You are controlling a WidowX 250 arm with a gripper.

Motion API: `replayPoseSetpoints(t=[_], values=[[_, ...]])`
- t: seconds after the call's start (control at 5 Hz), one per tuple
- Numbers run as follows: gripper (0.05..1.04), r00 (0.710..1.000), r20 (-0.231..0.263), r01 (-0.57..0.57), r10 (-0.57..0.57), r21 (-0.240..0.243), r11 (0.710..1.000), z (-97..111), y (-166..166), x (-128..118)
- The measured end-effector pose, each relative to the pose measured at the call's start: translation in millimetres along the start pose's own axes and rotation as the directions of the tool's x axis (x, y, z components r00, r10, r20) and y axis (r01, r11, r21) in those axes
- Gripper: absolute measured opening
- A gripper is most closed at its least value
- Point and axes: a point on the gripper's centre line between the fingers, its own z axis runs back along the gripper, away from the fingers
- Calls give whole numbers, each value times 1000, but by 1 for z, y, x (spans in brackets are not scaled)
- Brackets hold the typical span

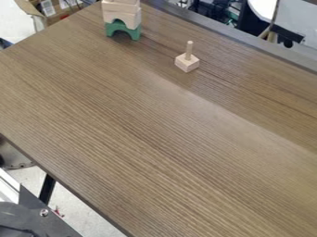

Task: Take the cube with a hole off from the thin cylinder and put it on the table

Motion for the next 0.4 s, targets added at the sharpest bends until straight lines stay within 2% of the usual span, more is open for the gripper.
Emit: replayPoseSetpoints(t=[0.2, 0.4], values=[[999, 1000, 4, 1, -2, 44, 999, -17, 3, 0], [999, 995, 16, 98, -99, 81, 992, -33, 9, -8]])
